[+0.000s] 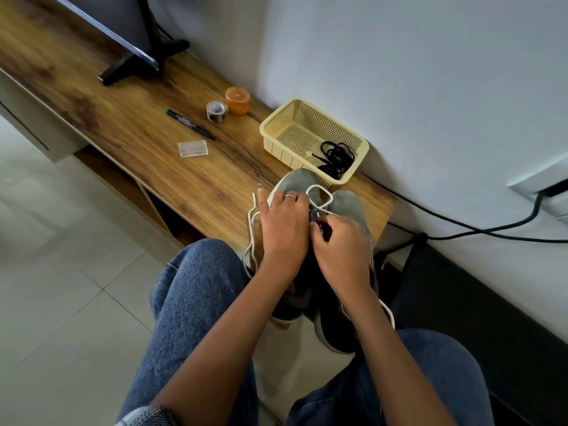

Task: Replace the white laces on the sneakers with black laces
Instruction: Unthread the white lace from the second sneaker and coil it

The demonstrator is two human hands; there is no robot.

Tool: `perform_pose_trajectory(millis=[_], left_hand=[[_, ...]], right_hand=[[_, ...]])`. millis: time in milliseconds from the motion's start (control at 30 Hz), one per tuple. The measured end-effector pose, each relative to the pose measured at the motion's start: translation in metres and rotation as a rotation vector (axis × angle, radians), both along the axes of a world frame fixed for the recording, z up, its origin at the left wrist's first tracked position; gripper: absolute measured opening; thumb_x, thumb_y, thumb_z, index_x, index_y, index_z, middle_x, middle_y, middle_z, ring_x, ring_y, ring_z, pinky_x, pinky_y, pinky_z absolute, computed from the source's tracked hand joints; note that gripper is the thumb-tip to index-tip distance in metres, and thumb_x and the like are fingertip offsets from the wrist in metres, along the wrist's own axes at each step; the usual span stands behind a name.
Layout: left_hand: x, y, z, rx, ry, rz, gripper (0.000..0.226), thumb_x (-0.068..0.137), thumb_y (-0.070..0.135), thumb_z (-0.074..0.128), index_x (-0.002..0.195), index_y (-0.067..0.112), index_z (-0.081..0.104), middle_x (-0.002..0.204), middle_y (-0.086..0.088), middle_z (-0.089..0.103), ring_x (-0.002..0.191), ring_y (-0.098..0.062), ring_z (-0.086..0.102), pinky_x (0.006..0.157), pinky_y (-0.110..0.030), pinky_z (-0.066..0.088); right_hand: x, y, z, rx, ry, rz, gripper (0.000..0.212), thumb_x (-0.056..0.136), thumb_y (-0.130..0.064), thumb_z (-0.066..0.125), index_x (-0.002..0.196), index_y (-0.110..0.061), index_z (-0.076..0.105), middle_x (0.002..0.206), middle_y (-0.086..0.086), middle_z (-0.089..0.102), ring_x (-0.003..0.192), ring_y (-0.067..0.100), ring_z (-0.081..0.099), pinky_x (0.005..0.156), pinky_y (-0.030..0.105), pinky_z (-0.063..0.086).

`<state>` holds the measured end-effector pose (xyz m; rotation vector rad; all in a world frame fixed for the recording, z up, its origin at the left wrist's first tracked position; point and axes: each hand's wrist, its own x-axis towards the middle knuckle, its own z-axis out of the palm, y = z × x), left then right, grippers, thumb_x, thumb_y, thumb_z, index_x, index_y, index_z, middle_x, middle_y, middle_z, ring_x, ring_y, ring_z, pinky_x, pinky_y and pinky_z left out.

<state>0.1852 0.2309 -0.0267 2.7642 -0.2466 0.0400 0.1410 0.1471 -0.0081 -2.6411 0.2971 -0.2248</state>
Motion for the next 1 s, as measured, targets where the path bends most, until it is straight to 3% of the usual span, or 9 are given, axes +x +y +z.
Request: perform_pose_trajectory(millis=[167, 300, 467, 567, 667, 767, 867, 933, 1000], left_hand=[[-0.001, 0.0, -0.001, 0.054, -0.004, 0.037, 0.024, 0.094, 0.027, 0.054, 0.118, 0.022, 0.058, 0.121, -0.002, 0.057, 0.12, -0.024, 0.046, 0.117, -0.056, 0.012], [-0.002, -0.002, -0.001, 0.135, 0.041, 0.028, 0.027, 0.097, 0.028, 0.05, 0.123, 0.023, 0.051, 0.134, -0.008, 0.046, 0.126, -0.028, 0.039, 0.115, -0.06, 0.013], [0.0, 0.0, 0.001, 0.13, 0.117, 0.013, 0.032, 0.098, 0.035, 0.047, 0.126, 0.02, 0.05, 0.136, -0.007, 0.043, 0.128, -0.029, 0.034, 0.113, -0.064, 0.013], [0.001, 0.0, 0.003, 0.0, 0.171, 0.07, 0.028, 0.099, 0.03, 0.044, 0.12, 0.013, 0.05, 0.13, -0.007, 0.047, 0.127, -0.03, 0.035, 0.11, -0.066, 0.019], [0.003, 0.002, 0.0, -0.245, 0.161, 0.158, 0.02, 0.097, 0.021, 0.042, 0.108, 0.007, 0.051, 0.112, -0.012, 0.057, 0.116, -0.032, 0.045, 0.105, -0.055, 0.032], [0.003, 0.006, -0.006, -0.511, 0.057, 0.206, 0.009, 0.094, 0.013, 0.046, 0.095, 0.004, 0.048, 0.086, -0.012, 0.06, 0.083, -0.032, 0.056, 0.079, -0.044, 0.046], [0.003, 0.011, -0.007, -0.675, 0.048, 0.289, 0.006, 0.095, 0.009, 0.047, 0.094, 0.004, 0.045, 0.079, -0.01, 0.059, 0.067, -0.025, 0.053, 0.059, -0.033, 0.039], [0.003, 0.012, -0.006, -0.713, 0.051, 0.312, 0.006, 0.096, 0.01, 0.046, 0.094, 0.005, 0.044, 0.078, -0.01, 0.058, 0.067, -0.025, 0.053, 0.059, -0.035, 0.04], [0.002, 0.011, -0.007, -0.654, 0.001, 0.262, 0.003, 0.095, 0.01, 0.047, 0.095, 0.008, 0.045, 0.077, -0.004, 0.056, 0.076, -0.027, 0.052, 0.071, -0.04, 0.043]], right_hand=[[-0.003, -0.007, -0.006, -0.021, 0.074, 0.026, 0.022, 0.092, -0.028, 0.056, 0.08, -0.01, 0.058, 0.076, 0.004, 0.063, 0.071, 0.021, 0.055, 0.061, 0.031, 0.036], [-0.004, -0.007, -0.007, 0.014, 0.085, 0.024, 0.023, 0.092, -0.024, 0.055, 0.071, -0.015, 0.049, 0.067, 0.0, 0.053, 0.064, 0.019, 0.05, 0.059, 0.029, 0.03], [-0.004, -0.007, -0.009, 0.032, 0.057, -0.009, 0.026, 0.091, -0.021, 0.055, 0.068, -0.014, 0.047, 0.063, 0.0, 0.05, 0.06, 0.019, 0.047, 0.057, 0.03, 0.03], [-0.004, -0.006, -0.01, 0.027, 0.053, -0.032, 0.024, 0.091, -0.019, 0.054, 0.068, -0.012, 0.049, 0.063, 0.0, 0.051, 0.058, 0.018, 0.046, 0.054, 0.028, 0.027], [-0.005, -0.006, -0.01, 0.042, 0.043, -0.058, 0.027, 0.09, -0.018, 0.054, 0.065, -0.011, 0.046, 0.057, -0.001, 0.045, 0.052, 0.015, 0.041, 0.047, 0.025, 0.022], [-0.005, -0.005, -0.009, 0.067, 0.04, -0.083, 0.03, 0.09, -0.018, 0.054, 0.063, -0.011, 0.042, 0.053, -0.004, 0.038, 0.048, 0.009, 0.035, 0.045, 0.021, 0.019], [-0.005, -0.005, -0.009, 0.09, 0.029, -0.101, 0.033, 0.09, -0.016, 0.054, 0.061, -0.014, 0.039, 0.051, -0.005, 0.036, 0.046, 0.009, 0.034, 0.044, 0.022, 0.019], [-0.004, -0.004, -0.009, 0.098, 0.027, -0.109, 0.036, 0.09, -0.016, 0.054, 0.059, -0.016, 0.036, 0.051, -0.005, 0.034, 0.046, 0.009, 0.033, 0.044, 0.022, 0.019], [-0.003, -0.004, -0.009, 0.084, 0.032, -0.1, 0.037, 0.09, -0.016, 0.054, 0.058, -0.017, 0.034, 0.051, -0.005, 0.034, 0.046, 0.008, 0.033, 0.044, 0.021, 0.019]])
